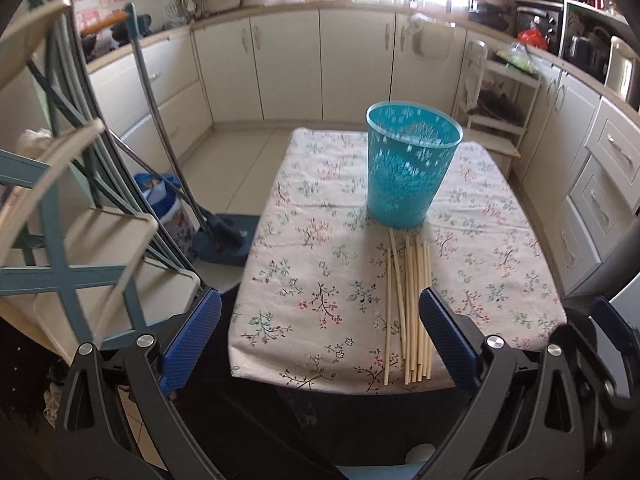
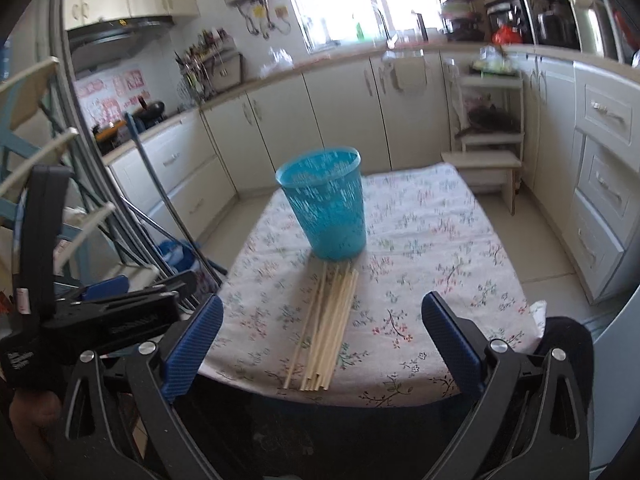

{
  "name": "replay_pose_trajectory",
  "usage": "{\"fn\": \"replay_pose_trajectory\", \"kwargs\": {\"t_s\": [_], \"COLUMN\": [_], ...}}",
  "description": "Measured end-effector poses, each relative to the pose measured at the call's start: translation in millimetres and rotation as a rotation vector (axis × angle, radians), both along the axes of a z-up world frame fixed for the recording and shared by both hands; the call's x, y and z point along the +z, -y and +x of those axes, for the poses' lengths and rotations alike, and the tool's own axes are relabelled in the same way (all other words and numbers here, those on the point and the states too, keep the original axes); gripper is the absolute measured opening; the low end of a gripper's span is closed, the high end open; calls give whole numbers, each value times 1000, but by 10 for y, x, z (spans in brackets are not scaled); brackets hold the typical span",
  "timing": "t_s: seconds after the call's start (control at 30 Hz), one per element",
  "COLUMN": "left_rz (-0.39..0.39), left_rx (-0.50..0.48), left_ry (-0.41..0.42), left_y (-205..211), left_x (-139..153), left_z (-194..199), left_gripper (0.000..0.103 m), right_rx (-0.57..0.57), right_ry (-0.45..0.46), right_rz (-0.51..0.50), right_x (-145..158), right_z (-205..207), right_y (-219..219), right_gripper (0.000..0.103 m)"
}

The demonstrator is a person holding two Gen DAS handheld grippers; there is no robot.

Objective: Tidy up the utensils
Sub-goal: 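Grasp a wooden chopstick with the left gripper while the right gripper grasps another chopstick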

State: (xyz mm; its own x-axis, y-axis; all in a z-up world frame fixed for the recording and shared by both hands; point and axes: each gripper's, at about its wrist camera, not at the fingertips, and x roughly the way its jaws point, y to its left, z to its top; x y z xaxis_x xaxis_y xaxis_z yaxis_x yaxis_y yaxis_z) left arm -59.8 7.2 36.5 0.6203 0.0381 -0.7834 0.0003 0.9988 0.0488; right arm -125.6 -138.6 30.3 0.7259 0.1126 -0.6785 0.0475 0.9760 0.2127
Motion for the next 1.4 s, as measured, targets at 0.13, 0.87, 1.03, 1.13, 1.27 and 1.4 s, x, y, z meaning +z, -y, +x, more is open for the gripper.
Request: {"fn": "replay_pose_trajectory", "kwargs": {"t_s": [0.13,0.87,1.03,1.13,1.27,1.4], "left_rz": [4,30,58,75,73,88], "left_rx": [0,-7,-42,-57,-72,-97], "left_ry": [-60,-221,-239,-245,-231,-211], "left_y": [5,132,274,343,387,449], "left_x": [-309,-1296,-1477,-1548,-1631,-1632], "left_z": [262,1110,1237,1279,1337,1375], "left_gripper": [95,95,95,95,95,91], "right_rx": [1,121,203,228,263,263], "right_ry": [-119,-275,-279,-291,-309,-312], "right_rz": [-3,-140,-184,-186,-176,-207], "right_x": [-443,-1462,-1446,-1436,-1430,-1426], "right_z": [443,1514,1503,1551,1595,1592], "right_y": [184,-91,-9,62,133,73], "right_gripper": [57,10,9,8,8,8]}}
